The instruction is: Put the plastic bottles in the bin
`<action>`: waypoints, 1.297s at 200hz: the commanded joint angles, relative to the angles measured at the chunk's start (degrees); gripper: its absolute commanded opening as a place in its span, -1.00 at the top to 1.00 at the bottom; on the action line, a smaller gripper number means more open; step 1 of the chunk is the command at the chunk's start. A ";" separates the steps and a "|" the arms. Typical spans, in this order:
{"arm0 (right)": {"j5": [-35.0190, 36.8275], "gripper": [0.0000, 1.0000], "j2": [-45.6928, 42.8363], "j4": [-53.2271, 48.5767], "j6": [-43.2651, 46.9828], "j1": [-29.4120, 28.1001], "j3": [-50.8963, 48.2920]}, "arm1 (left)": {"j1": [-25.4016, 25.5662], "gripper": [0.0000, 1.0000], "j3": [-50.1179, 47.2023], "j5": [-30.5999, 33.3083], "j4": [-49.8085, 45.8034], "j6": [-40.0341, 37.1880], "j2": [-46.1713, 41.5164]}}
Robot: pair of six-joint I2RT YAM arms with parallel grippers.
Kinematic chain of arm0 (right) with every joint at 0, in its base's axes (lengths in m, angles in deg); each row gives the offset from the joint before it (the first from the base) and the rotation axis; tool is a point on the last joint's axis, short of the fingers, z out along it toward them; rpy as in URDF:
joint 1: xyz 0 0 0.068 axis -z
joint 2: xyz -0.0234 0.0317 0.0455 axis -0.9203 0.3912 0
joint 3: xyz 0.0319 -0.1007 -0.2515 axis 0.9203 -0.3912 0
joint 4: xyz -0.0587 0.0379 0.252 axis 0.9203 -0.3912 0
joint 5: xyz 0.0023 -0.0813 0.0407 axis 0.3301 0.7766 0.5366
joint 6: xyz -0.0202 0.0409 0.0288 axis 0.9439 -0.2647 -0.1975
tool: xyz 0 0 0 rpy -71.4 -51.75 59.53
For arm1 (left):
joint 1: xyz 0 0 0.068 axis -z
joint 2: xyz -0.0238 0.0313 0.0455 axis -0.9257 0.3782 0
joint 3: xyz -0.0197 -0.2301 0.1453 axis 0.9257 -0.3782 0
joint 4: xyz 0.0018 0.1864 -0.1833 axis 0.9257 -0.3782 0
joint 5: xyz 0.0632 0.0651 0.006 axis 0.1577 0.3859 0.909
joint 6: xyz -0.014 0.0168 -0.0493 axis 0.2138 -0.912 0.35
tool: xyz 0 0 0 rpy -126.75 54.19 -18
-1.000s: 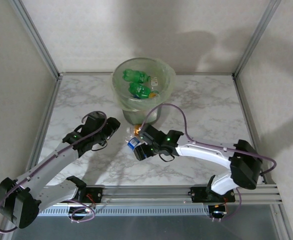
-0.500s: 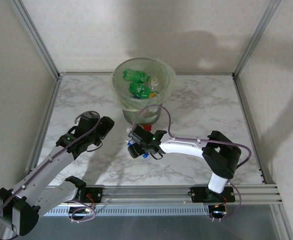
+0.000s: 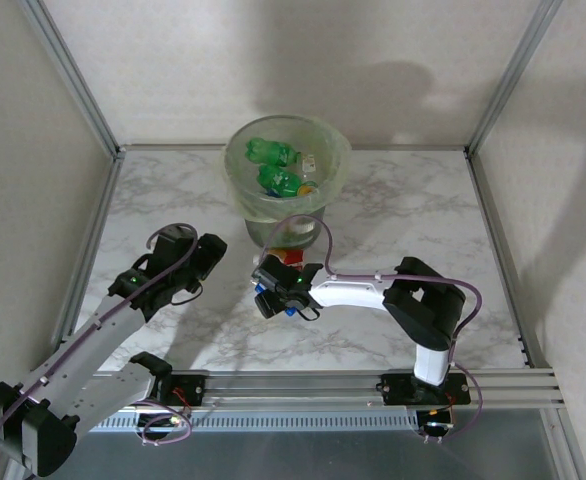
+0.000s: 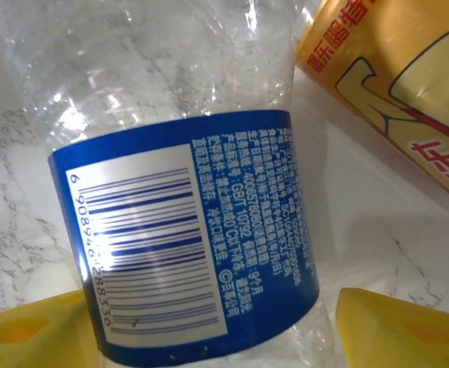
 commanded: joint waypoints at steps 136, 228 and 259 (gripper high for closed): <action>1.80 0.04 -5.32 -2.77 1.67 -4.21 3.61 | -1.44 -0.61 2.25 0.58 -3.18 -0.78 -1.20; 3.96 0.05 -19.89 -9.88 1.23 -4.91 10.98 | -1.44 -0.70 22.01 -18.78 -0.76 -7.78 3.53; 6.65 0.04 -22.92 -10.11 0.92 -4.80 13.09 | -1.51 -0.80 29.00 -21.34 -4.10 -13.95 5.93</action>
